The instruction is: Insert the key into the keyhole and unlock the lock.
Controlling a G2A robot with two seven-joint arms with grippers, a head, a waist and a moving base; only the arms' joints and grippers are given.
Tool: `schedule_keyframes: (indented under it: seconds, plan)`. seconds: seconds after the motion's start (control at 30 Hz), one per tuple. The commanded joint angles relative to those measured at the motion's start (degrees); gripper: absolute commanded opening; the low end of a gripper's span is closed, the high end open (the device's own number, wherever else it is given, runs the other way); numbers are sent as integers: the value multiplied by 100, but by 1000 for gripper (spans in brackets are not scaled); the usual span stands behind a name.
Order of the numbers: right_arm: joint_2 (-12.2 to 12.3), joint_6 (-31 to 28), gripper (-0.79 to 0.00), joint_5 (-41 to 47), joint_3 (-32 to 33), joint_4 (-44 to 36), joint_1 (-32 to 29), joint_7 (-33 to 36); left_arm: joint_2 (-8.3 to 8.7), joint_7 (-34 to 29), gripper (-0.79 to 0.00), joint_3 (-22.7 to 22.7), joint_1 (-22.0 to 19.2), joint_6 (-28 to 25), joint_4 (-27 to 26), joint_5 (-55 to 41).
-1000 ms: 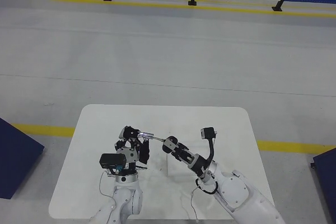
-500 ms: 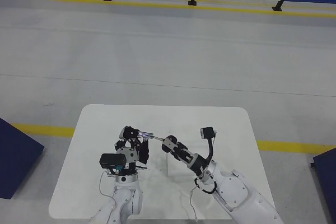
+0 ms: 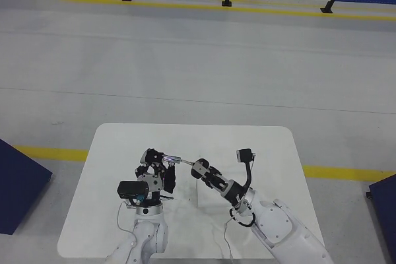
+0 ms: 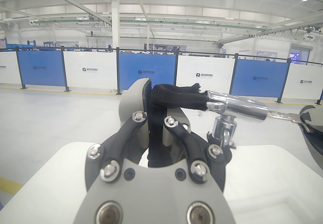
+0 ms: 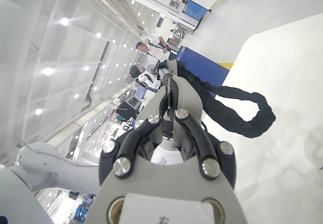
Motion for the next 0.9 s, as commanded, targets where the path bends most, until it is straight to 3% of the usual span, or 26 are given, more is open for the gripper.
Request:
schedule_keyframes:
  seconds: [0.0,0.87]
  plan:
    - [-10,-7,-785,4,10,5,-1,31,0,0,-785,0,0,0,0,0]
    - [-166,-39,-785,156,103,122,40,413,3,-115,-785,-64,45,-121,-72,39]
